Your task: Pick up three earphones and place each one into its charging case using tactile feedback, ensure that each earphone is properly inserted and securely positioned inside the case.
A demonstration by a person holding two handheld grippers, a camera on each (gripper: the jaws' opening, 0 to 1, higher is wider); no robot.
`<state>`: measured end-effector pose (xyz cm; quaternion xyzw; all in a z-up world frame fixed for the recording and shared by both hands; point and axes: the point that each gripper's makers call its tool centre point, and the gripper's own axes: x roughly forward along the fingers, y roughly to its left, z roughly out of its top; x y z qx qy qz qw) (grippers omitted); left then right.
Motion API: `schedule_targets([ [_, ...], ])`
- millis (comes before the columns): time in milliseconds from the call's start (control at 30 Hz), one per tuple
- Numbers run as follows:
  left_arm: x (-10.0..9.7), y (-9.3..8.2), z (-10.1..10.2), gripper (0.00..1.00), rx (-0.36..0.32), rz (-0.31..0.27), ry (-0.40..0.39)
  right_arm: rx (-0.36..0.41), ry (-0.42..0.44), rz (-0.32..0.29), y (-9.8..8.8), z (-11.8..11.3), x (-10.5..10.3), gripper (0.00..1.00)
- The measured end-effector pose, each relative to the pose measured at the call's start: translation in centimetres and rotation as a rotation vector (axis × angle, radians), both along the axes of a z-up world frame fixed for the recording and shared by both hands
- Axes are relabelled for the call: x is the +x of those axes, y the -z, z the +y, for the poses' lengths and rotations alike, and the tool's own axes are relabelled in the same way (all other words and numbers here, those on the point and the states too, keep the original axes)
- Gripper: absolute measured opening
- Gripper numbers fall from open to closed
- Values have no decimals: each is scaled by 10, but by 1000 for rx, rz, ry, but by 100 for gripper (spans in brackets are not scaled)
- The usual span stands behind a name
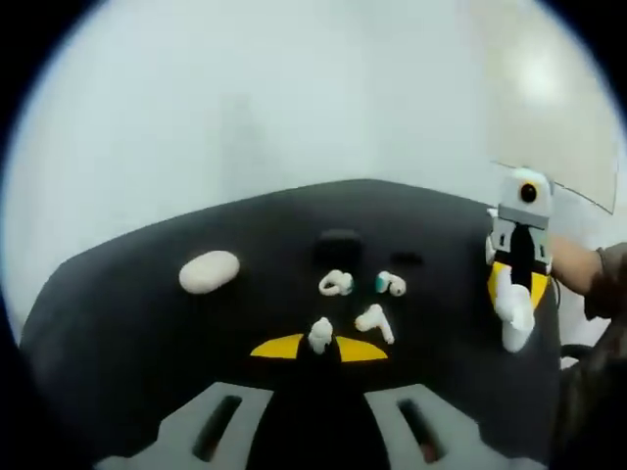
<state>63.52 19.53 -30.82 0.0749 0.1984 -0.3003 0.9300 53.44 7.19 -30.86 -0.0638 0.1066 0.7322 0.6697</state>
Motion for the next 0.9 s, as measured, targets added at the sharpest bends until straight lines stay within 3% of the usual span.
schedule_targets([
  [167, -32, -31, 3, 9, -17, -24, 104, 1, 0, 3, 0, 0, 0, 18],
  [267, -51, -46, -2, 9, 48, -59, 154, 0, 1, 1, 0, 0, 0, 18],
  [367, -64, -56, -16, 9, 66, -76, 195, -3, 4, -2, 1, 0, 0, 19],
  [567, -81, -47, -55, 9, 266, -108, 310, -5, 9, -17, 1, -1, 3, 19],
  [667, -96, -42, -82, 9, 317, -90, 388, -5, 11, -20, 2, -2, 4, 19],
  [767, -99, -40, -92, 9, 410, -108, 416, -5, 10, -18, 2, -2, 4, 19],
  [833, -101, -39, -98, 9, 426, -103, 421, -6, 11, -22, 2, -2, 4, 19],
  [867, -101, -38, -99, 9, 437, -102, 425, -6, 13, -40, 2, -3, 4, 19],
  [900, -99, -37, -99, 9, 453, -101, 423, -1, 9, -98, 1, -3, 4, 19],
])
